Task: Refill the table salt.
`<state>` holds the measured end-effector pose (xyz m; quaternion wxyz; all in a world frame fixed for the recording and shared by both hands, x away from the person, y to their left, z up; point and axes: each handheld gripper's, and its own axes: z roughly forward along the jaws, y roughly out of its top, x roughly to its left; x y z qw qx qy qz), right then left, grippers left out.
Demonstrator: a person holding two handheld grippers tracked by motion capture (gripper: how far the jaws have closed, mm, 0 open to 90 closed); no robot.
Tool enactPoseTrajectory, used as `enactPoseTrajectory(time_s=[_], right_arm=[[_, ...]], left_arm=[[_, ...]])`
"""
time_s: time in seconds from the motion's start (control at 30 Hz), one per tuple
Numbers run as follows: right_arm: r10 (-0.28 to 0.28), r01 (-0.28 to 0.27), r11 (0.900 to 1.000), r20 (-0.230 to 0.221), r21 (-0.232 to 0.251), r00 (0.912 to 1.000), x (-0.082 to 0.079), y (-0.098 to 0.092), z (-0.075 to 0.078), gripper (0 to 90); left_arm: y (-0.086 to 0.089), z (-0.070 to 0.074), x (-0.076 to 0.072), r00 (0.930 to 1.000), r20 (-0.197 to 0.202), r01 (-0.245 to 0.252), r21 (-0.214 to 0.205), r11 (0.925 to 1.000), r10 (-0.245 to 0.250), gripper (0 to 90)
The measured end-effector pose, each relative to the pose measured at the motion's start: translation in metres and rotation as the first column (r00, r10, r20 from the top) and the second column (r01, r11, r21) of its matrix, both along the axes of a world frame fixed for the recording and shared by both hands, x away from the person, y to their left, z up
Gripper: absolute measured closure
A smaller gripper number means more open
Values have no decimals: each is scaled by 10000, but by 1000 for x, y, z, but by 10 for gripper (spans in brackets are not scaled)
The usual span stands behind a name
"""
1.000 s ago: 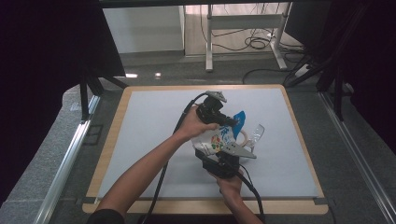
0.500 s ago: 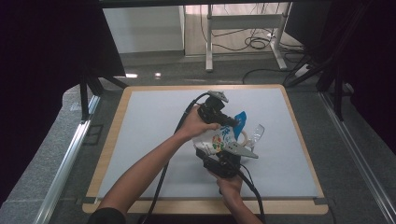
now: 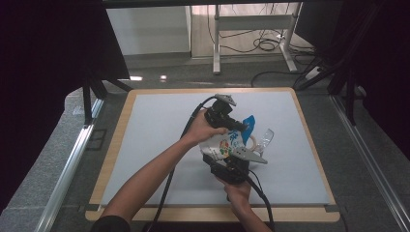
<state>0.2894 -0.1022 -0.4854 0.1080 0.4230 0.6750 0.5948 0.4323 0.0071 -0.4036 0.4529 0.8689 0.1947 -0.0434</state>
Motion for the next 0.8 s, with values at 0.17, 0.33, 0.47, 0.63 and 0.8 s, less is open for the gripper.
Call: enactPoseTrajectory(time_s=[0.17,0.33,0.47,0.63,0.8], right_arm=[[48,-47,10000,81,-65,10000,0,0,-2,548],[78,-78,10000,105,-41,9999,0,0,-3,549],[171,-171,9999,140,0,9998,0,-2,-3,549],[229,-229,9997,129,37,9997,0,-3,-2,549],[218,-218,9997,85,52,9997,-1,-3,-1,548]], left_arm=[[2,0,0,10000,29,-34,4,10000,34,897],[4,2,1,10000,17,-28,-41,10000,28,897],[5,3,1,10000,11,-12,-32,10000,12,897],[6,3,2,10000,3,38,-50,10000,-38,897],[6,2,3,10000,-34,67,-59,10000,-68,896]])
